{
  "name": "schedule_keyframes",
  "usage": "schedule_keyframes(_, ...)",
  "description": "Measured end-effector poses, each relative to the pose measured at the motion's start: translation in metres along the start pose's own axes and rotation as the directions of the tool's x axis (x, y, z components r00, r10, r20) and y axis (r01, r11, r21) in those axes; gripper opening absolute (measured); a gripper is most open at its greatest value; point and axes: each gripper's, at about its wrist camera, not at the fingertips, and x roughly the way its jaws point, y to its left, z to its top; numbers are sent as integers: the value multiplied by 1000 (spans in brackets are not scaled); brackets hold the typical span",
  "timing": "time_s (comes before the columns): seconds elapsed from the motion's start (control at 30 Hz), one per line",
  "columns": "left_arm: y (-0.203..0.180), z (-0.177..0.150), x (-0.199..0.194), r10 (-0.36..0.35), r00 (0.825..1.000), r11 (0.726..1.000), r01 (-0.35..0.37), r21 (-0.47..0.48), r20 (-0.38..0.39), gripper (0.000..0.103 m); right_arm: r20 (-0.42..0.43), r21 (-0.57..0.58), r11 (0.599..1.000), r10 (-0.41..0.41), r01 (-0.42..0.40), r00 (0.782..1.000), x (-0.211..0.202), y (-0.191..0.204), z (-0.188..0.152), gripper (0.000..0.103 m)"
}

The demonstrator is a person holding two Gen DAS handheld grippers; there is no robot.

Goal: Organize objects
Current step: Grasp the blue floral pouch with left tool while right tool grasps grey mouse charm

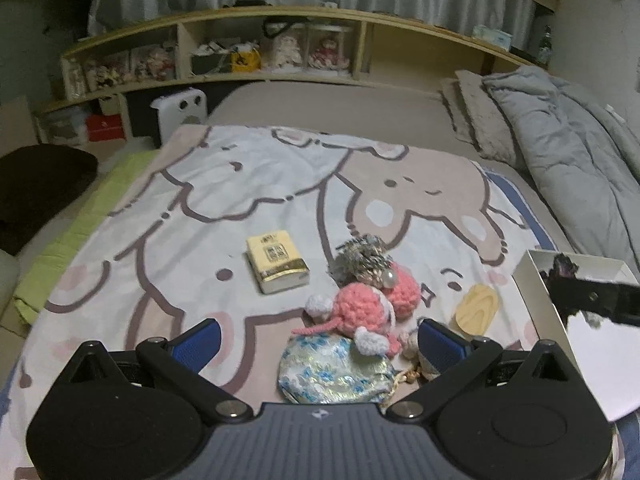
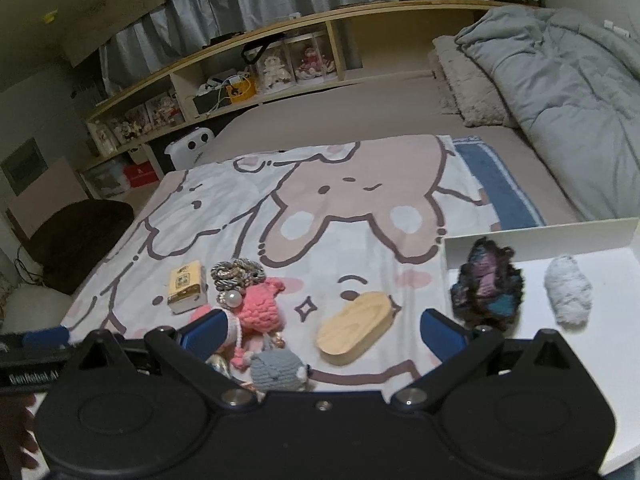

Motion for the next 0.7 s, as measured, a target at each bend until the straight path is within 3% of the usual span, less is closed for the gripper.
schedule_keyframes(0.23,-2,-11,21,-12,999,1000,14,26,-43,103,-15,-52,999,2,-3,1000,23,7,-12,103)
schedule_keyframes(0.4,-3,-16,34,-61,995,996,66,62,-84,103,-62,18,997,80,-79,995,45,-1,-20,103)
schedule_keyframes(0.6,-9,-21,43,-97,988,984,113,135,-119,103,-112,-40,995,89,-94,990,67,2,-34,103)
schedule_keyframes(0.7,-16,-23,49,-116,983,977,138,162,-140,103,-140,-32,991,122,-127,983,76,2,-36,91)
